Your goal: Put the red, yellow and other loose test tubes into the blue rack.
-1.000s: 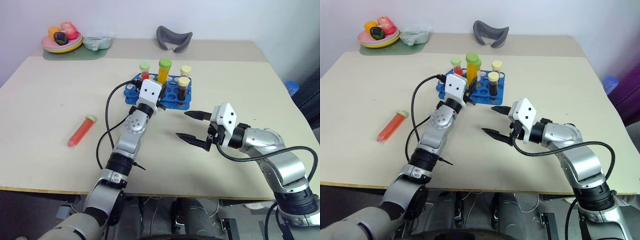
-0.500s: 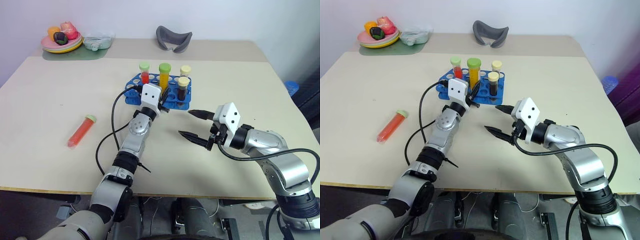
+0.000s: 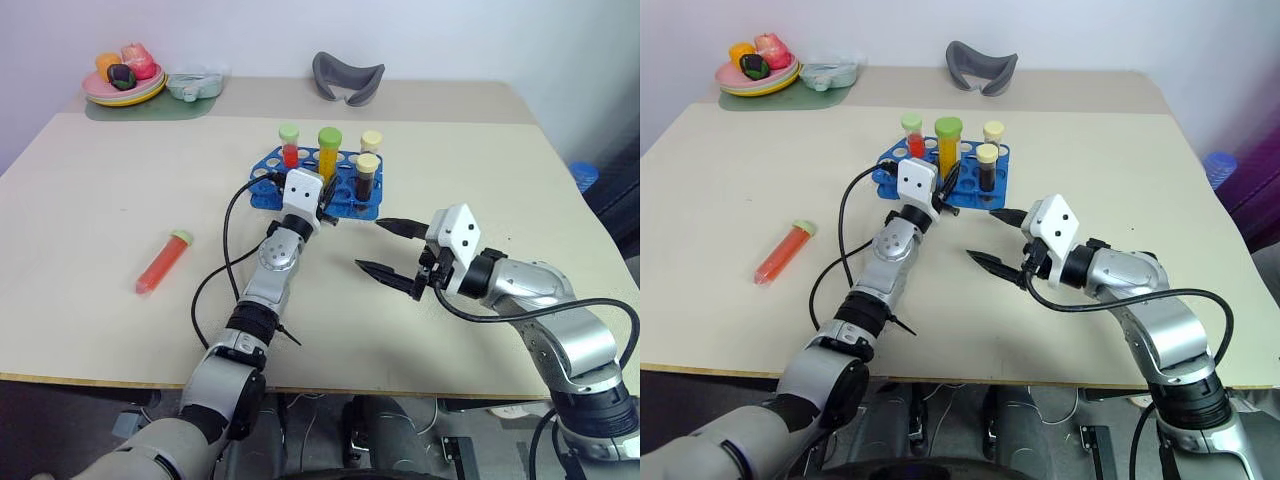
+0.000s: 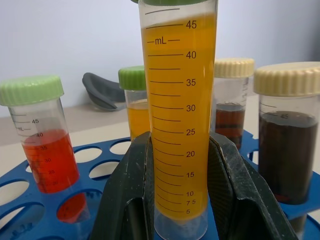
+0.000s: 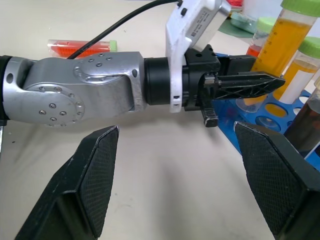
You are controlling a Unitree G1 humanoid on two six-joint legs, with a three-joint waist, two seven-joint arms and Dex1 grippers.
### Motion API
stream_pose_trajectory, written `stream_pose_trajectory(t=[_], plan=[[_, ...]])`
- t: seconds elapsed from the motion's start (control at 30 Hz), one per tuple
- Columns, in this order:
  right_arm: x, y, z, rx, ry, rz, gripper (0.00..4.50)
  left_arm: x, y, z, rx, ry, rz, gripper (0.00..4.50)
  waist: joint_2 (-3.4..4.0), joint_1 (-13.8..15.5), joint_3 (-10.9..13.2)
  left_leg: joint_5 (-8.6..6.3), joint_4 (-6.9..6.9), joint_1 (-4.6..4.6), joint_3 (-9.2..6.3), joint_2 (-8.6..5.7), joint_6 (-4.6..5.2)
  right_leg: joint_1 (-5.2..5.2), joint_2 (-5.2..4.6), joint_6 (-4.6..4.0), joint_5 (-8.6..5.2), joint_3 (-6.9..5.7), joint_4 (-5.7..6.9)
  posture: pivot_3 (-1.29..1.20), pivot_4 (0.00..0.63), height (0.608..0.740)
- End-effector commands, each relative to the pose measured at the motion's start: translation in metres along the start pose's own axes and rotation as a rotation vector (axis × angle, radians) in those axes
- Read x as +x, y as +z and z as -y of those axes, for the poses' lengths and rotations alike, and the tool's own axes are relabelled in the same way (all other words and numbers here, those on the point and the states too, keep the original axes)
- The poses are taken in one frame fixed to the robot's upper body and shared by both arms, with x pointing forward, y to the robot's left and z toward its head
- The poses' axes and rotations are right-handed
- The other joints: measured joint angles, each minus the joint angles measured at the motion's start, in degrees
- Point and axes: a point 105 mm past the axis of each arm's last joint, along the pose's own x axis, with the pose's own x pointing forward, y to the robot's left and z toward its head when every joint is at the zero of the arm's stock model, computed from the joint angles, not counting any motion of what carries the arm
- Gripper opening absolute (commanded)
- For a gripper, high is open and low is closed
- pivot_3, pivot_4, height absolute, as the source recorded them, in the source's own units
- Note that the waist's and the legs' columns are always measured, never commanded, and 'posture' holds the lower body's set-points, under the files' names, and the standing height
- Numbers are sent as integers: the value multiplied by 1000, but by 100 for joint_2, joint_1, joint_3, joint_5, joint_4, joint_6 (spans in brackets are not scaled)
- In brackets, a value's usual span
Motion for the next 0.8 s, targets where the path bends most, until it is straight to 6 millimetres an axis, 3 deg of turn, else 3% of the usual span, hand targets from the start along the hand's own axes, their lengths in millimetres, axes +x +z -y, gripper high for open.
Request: stream_pose_trajectory(t=[0.03, 0.37, 0.4, 0.57, 0.67, 0.8], plan=[[1, 13, -4, -31, 9, 46, 3770, 6, 11, 3, 13, -12, 38, 808, 0, -1, 0, 0, 0, 0, 0, 0, 0, 0, 0, 0, 0, 0, 0, 0, 150, 660], [0, 12, -5, -28, 8, 46, 3770, 6, 6, 6, -6, -23, 22, 808, 0, -1, 0, 0, 0, 0, 0, 0, 0, 0, 0, 0, 0, 0, 0, 0, 150, 660], [0, 12, -5, -28, 9, 46, 3770, 5, 6, 5, -14, -22, 24, 1838, 0, -1, 0, 0, 0, 0, 0, 0, 0, 0, 0, 0, 0, 0, 0, 0, 150, 660], [1, 12, -6, -28, 12, 48, 3770, 5, 10, 1, -14, 1, 40, 4235, 0, -6, 0, 0, 0, 0, 0, 0, 0, 0, 0, 0, 0, 0, 0, 0, 150, 660], [1, 13, -6, -28, 13, 51, 3770, 4, 15, -2, -17, 2, 58, 4419, 0, -4, 0, 0, 0, 0, 0, 0, 0, 0, 0, 0, 0, 0, 0, 0, 150, 660], [1, 15, -4, -35, 2, 56, 3770, -17, 37, -21, 19, -21, 116, 4419, 0, -43, 0, 0, -1, 0, -1, 0, 0, 0, 0, 1, -1, 0, 0, 0, 150, 660]])
